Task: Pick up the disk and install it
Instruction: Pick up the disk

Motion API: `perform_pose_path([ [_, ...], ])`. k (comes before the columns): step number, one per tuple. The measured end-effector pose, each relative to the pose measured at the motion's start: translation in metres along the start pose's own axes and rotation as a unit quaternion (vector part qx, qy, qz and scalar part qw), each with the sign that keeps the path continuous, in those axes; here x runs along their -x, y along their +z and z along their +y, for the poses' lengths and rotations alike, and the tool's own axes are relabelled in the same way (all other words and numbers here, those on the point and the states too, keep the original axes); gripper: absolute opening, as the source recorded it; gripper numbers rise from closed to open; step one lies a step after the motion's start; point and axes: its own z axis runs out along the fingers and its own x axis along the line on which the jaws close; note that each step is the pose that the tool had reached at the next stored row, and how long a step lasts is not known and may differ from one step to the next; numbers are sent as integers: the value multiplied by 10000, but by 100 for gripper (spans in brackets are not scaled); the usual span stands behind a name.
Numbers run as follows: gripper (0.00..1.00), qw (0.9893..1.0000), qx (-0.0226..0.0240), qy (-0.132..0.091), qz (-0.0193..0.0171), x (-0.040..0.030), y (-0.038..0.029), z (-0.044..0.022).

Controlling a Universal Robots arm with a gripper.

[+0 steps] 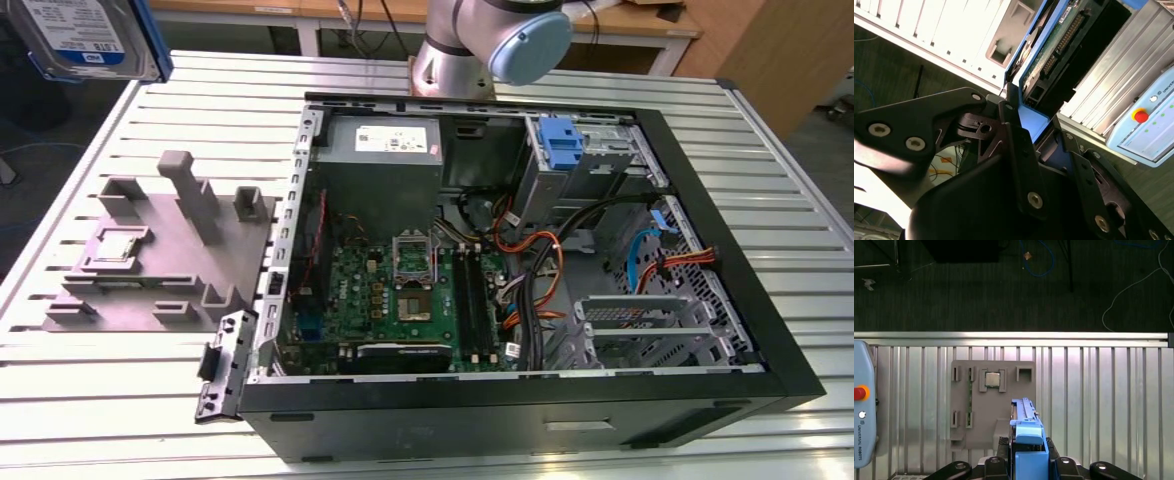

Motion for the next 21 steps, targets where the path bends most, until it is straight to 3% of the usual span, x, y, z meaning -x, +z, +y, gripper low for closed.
perform_pose_path([
  [15, 36, 10000, 0, 0, 0, -1, -1, -84],
  [21, 36, 10000, 0, 0, 0, -70, -1, -86],
])
